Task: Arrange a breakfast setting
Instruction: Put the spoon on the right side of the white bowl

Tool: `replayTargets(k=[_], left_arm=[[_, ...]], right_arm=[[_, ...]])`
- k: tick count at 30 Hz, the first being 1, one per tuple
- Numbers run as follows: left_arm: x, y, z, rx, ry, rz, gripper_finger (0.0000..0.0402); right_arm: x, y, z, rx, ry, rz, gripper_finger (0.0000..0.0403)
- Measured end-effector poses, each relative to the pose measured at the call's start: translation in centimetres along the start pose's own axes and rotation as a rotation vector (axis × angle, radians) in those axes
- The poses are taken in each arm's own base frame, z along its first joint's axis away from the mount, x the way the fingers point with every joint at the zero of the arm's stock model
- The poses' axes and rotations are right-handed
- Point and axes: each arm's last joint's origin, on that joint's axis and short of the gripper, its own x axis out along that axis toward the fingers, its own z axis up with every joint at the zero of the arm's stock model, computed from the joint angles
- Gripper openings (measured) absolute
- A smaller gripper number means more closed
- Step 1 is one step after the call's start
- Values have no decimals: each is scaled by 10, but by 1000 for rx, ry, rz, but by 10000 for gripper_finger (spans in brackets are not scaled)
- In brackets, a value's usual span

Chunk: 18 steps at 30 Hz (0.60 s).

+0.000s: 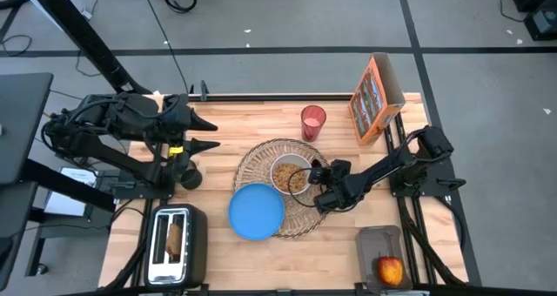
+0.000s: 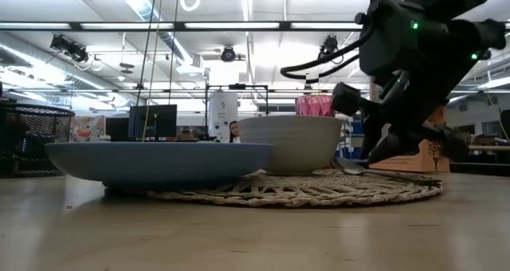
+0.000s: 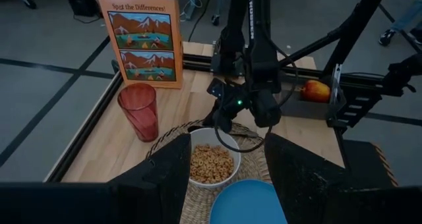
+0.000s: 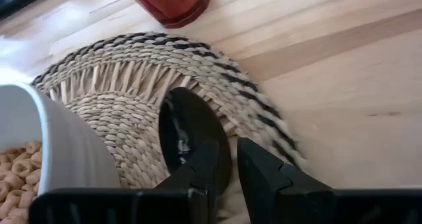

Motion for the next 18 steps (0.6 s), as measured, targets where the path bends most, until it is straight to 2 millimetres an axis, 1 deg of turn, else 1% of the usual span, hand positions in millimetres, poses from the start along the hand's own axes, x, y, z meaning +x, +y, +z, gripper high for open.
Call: replayTargets(k=[3, 5, 8, 11, 13, 15, 18], left_arm=[[0, 0, 0, 0, 0, 0, 199], [0, 0, 0, 0, 0, 0, 199], [0, 0, 0, 0, -1, -1, 199], [0, 0, 0, 1, -2, -1, 199], [0, 0, 0, 0, -4, -1, 199], [0, 0, 1, 0, -7, -2, 199], [0, 0, 1, -2, -10, -2, 199]], right_arm=[[-8, 0, 9, -14, 46, -35, 66], [-14, -2, 16, -65, 100, -80, 67], [-26, -3, 26, -205, 182, -98, 71], [-37, 1, 31, -378, 298, -34, 83], [-42, 6, 30, -485, 406, 35, 94], [-43, 11, 26, -552, 510, 91, 105], [-40, 18, 16, -553, 613, 156, 120]])
